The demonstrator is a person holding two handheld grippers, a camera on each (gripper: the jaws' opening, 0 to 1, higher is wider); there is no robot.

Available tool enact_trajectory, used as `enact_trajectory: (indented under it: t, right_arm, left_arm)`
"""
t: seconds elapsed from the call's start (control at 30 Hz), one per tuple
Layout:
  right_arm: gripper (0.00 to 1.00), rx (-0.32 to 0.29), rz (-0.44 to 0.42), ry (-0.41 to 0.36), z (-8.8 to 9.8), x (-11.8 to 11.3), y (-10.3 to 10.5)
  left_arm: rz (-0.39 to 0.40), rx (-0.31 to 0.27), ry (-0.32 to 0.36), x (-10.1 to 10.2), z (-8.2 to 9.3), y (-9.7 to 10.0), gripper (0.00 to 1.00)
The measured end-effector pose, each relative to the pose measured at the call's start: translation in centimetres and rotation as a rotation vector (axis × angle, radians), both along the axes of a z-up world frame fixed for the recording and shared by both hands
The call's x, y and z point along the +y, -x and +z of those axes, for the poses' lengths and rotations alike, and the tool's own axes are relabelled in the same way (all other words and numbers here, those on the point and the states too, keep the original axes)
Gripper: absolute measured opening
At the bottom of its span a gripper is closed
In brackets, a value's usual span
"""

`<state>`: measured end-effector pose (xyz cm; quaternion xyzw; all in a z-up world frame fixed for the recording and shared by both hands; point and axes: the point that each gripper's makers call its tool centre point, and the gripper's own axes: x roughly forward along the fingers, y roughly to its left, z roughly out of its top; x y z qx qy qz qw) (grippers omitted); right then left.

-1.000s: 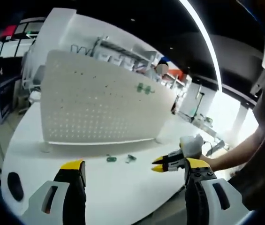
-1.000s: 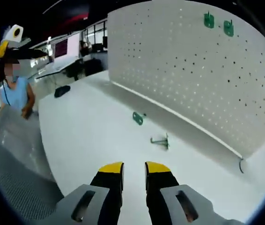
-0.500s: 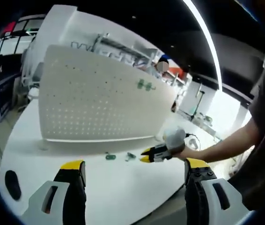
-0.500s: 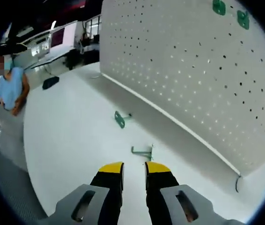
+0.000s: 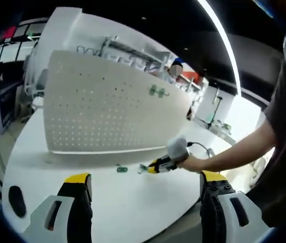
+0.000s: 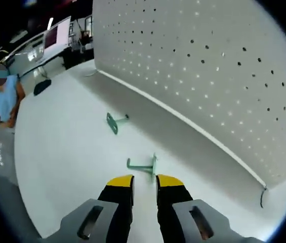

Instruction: Insert the hook assembly into the mounting plate slot until the hook locks in place.

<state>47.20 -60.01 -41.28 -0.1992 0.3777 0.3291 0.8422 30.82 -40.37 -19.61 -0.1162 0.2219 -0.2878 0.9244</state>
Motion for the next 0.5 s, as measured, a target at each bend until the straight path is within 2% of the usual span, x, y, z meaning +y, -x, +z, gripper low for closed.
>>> enact_trajectory:
  t: [0.33,0.43,0.5]
  right_arm:
    - [0.13,0.014,-0.004,0.027,-1.0,-0.3,-1.0]
    - [0.10,0.004,0.000,0.034,-0.9,-0.4,-1.2]
    - [0.05,-0.002,0.008,0.034,-0.9,-0.4,-1.3]
  left_arm:
    - [0.010,0.013,-0.012,0.2,-0.2,-0.5,0.90]
    - [0.012,0.010,-0.012,0.3,-0.1,-0.8,0.89]
    - [0.014,0.011,-0.012,0.4,-0.2,-0.9,0.89]
